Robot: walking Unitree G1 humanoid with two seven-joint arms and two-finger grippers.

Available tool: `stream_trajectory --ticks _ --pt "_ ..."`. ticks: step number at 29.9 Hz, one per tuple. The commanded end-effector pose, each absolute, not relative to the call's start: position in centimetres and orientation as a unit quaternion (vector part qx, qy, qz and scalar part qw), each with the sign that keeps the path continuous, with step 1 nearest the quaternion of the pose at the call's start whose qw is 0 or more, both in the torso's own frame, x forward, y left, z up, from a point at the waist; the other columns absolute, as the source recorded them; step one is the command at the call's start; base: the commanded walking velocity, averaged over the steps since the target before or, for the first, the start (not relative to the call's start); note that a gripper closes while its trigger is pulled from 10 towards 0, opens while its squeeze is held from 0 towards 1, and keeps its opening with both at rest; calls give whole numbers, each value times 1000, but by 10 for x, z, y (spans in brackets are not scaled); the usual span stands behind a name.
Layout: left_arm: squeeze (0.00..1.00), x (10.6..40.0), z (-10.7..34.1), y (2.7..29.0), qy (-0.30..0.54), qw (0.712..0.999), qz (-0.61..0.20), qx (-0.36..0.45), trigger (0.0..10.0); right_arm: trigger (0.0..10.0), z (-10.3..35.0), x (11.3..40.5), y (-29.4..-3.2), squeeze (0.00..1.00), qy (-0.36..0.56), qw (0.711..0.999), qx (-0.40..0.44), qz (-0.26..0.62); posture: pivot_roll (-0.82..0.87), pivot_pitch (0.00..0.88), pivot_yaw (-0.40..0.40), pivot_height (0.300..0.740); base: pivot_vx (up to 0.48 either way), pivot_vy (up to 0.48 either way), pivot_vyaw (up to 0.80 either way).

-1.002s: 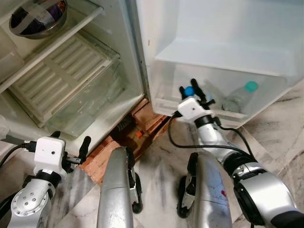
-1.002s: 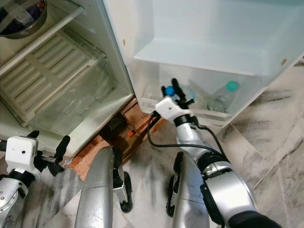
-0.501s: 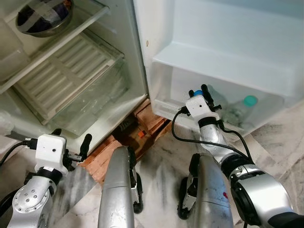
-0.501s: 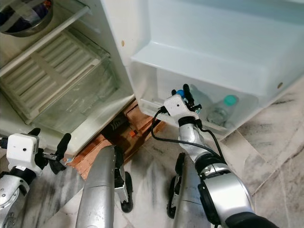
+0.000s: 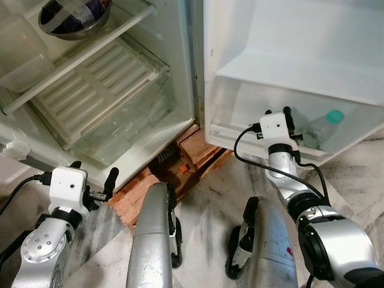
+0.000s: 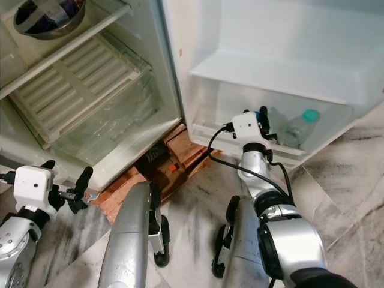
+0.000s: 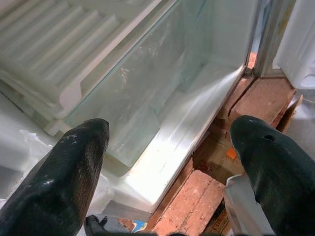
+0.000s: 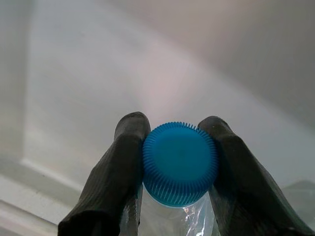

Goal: Restocking fridge

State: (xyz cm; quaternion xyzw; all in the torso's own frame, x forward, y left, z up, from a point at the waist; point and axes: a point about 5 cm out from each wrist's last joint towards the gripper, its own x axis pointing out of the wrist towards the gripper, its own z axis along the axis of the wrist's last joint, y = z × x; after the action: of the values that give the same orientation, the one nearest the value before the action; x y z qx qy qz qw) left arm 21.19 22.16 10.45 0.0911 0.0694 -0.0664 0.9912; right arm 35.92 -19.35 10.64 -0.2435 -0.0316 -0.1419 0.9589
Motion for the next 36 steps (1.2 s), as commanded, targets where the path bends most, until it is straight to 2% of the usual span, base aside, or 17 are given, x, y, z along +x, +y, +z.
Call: stream_trajectory --ticks 1,10,11,12,13,25,30,36 --pt "0 207 97 225 87 990 -66 92 10000 10000 88 345 -232 0 39 944 -240 -224 317 272 97 567 0 0 0" --pt "0 211 95 223 85 989 -72 94 10000 10000 90 342 -247 0 56 939 -198 -274 310 258 98 567 0 0 0" --pt "0 212 95 223 85 989 -72 94 10000 10000 89 342 -249 655 59 937 -199 -282 308 256 100 567 0 0 0" --pt "0 213 95 223 84 989 -74 94 10000 10000 89 340 -255 922 64 931 -197 -299 307 254 99 567 0 0 0" --pt "0 213 95 222 83 989 -74 94 10000 10000 89 339 -257 1000 65 929 -198 -306 307 254 99 567 0 0 0" --pt "0 216 94 222 80 989 -81 96 10000 10000 112 340 -275 1000 11 915 -198 -352 296 234 102 567 0 0 0" --pt "0 218 93 222 80 989 -83 95 10000 10000 117 343 -267 937 -21 933 -192 -305 275 224 99 567 0 0 0" --pt "0 222 91 220 79 989 -85 92 10000 10000 121 346 -252 941 -54 943 -197 -263 256 206 87 567 0 0 0"
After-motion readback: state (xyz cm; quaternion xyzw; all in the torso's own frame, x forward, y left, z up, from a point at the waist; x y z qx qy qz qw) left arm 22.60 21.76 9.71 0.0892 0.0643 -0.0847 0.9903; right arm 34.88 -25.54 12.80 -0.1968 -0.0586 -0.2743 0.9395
